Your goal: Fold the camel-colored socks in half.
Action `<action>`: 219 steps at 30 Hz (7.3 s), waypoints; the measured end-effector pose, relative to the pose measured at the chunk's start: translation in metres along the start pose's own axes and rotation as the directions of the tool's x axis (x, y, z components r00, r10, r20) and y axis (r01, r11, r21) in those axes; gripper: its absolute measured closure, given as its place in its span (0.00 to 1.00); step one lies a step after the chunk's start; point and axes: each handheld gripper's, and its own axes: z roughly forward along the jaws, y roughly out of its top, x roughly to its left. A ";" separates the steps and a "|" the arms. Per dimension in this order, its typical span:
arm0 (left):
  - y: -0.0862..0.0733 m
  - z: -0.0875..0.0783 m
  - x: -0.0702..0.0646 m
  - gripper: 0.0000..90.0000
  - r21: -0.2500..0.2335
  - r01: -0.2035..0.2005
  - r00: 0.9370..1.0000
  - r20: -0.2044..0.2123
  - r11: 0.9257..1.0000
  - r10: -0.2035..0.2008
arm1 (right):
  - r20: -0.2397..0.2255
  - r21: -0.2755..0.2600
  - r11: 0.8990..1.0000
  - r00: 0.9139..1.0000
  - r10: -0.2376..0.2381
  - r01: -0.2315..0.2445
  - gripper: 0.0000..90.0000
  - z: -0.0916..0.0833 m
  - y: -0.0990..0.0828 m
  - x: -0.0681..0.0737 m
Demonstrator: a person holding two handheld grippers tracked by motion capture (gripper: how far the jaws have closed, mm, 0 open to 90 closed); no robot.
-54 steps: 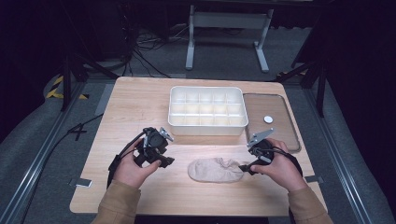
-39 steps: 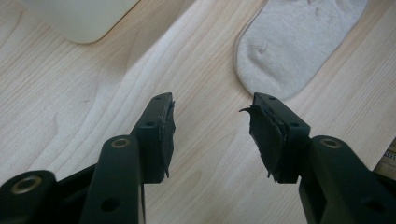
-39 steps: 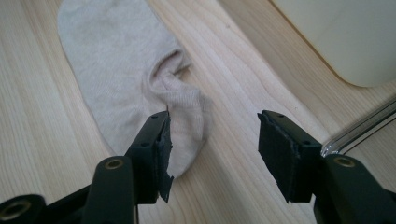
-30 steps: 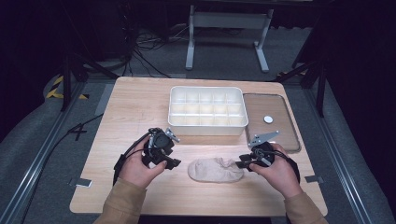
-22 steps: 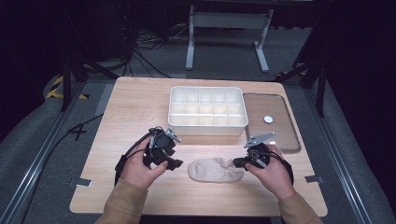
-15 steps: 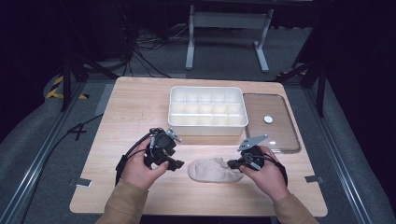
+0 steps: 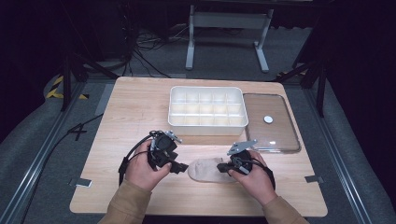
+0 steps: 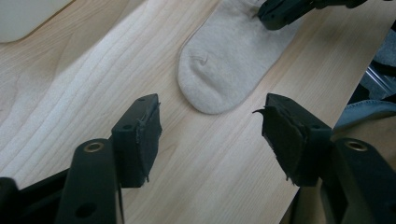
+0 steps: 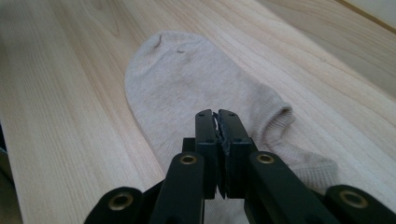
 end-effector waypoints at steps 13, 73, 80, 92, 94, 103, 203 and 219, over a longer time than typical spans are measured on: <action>-0.003 0.010 0.001 0.52 -0.009 0.003 1.000 -0.017 1.000 -0.004 | 0.007 0.047 0.996 0.997 -0.073 0.073 0.99 0.021 -0.002 0.011; 0.003 0.082 -0.003 0.92 0.108 -0.030 0.999 -0.011 0.994 0.031 | 0.008 -0.001 0.979 0.979 -0.205 0.205 0.95 0.021 -0.010 0.023; 0.005 0.074 -0.006 0.93 0.121 -0.025 1.000 0.004 0.992 0.025 | 0.054 -0.034 0.982 0.981 -0.186 0.188 0.96 0.011 -0.008 0.021; 0.010 0.045 -0.019 0.94 0.068 -0.055 0.998 0.014 0.996 0.054 | 0.022 0.025 0.979 0.979 -0.204 0.204 0.98 0.020 -0.008 0.020; 0.011 0.039 -0.022 0.94 0.056 -0.069 0.998 0.012 0.996 0.069 | 0.018 0.026 0.976 0.976 -0.215 0.214 0.98 0.021 -0.008 0.022; 0.015 0.031 -0.032 0.94 0.030 -0.106 0.994 0.010 0.994 0.105 | 0.009 0.013 0.971 0.971 -0.238 0.238 0.98 0.027 -0.005 0.032; 0.010 0.028 -0.016 0.63 -0.075 -0.031 0.998 0.049 0.997 0.035 | -0.043 -0.113 0.968 0.972 -0.229 0.223 0.90 -0.009 0.020 0.055; 0.021 0.056 -0.025 0.77 -0.002 -0.106 0.992 0.068 0.994 0.106 | -0.031 -0.022 0.979 0.979 -0.202 0.202 0.92 -0.004 0.008 0.043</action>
